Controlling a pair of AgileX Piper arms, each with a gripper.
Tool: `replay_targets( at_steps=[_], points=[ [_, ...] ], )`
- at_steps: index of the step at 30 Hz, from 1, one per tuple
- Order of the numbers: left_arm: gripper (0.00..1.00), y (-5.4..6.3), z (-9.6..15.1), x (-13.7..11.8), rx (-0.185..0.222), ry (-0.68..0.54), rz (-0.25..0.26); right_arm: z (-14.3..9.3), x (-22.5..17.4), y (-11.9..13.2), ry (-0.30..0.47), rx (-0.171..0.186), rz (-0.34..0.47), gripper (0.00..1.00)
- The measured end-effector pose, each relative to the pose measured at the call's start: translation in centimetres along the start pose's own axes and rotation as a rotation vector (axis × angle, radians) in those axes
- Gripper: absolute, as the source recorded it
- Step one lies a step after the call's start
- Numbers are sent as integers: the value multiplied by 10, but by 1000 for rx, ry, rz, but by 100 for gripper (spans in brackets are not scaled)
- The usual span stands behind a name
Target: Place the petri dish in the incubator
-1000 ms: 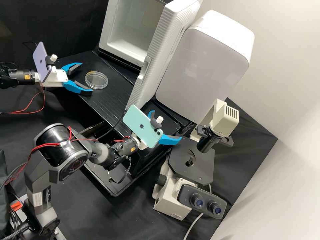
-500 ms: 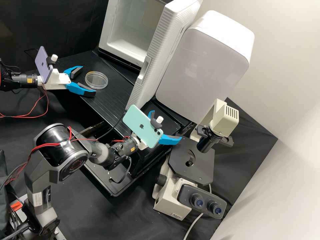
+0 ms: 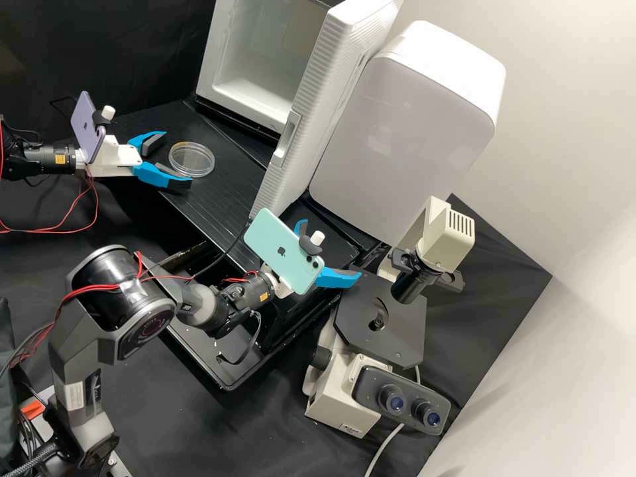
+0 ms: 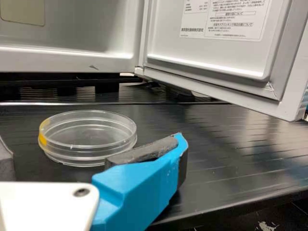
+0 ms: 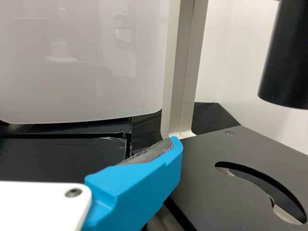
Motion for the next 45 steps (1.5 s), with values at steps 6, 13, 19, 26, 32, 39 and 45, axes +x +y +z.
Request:
replay_targets(
  at_steps=[6, 13, 19, 26, 32, 39, 45],
  points=[
    [100, 3, 2, 7, 55, 3, -18, 0, 0, 0, 0, 0, 0, 100],
    [100, 3, 5, 13, 103, 18, -41, 0, 0, 0, 0, 0, 0, 100],
    [100, 3, 4, 16, 107, 29, -39, 0, 0, 0, 0, 0, 0, 100],
    [100, 3, 4, 20, 105, 34, -42, 0, 0, 0, 0, 0, 0, 100],
    [100, 7, 0, 24, 113, 36, -30, 0, 0, 0, 0, 0, 0, 100],
    [100, 8, -2, 29, 113, 45, -31, 0, 0, 0, 0, 0, 0, 100],
    [100, 9, -4, 32, 122, 51, -25, 0, 0, 0, 0, 0, 0, 100]
  ],
)
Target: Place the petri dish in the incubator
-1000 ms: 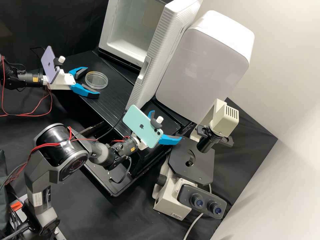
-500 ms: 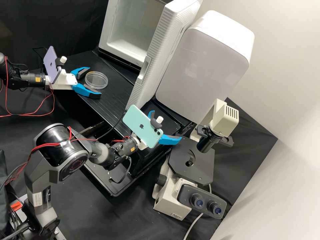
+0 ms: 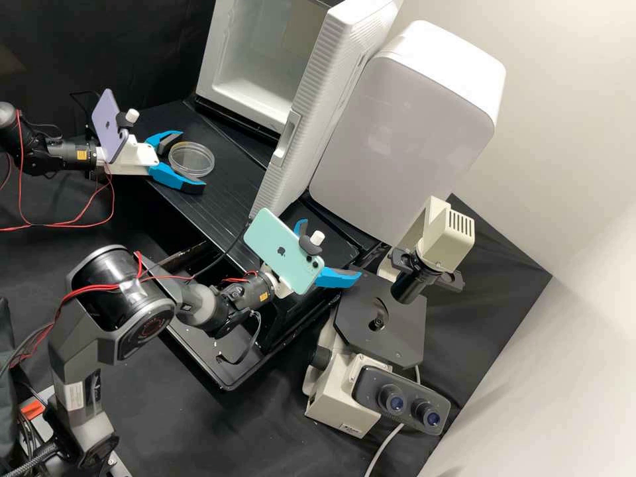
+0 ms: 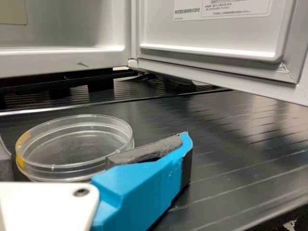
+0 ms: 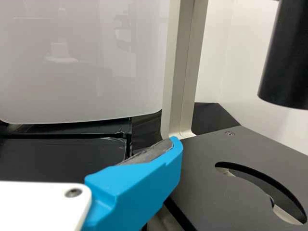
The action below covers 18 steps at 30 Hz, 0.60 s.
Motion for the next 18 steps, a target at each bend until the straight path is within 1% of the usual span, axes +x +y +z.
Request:
replay_targets(
  at_steps=[3, 5, 6, 16, 18],
  points=[
    [100, 1, 0, 2, 13, 1, 3, 0, 0, 0, 0, 0, 0, 100],
    [100, 1, 0, 2, 13, 1, 3, 0, 0, 0, 0, 0, 0, 100],
    [0, 1, 0, 2, 13, 1, 3, 0, 0, 0, 0, 0, 0, 100],
    [0, 1, -4, 2, 10, 13, 9, 0, 0, 0, 0, 0, 0, 100],
    [0, 1, -4, 2, 16, 14, 14, 0, 0, 0, 0, 0, 0, 100]
  ],
)
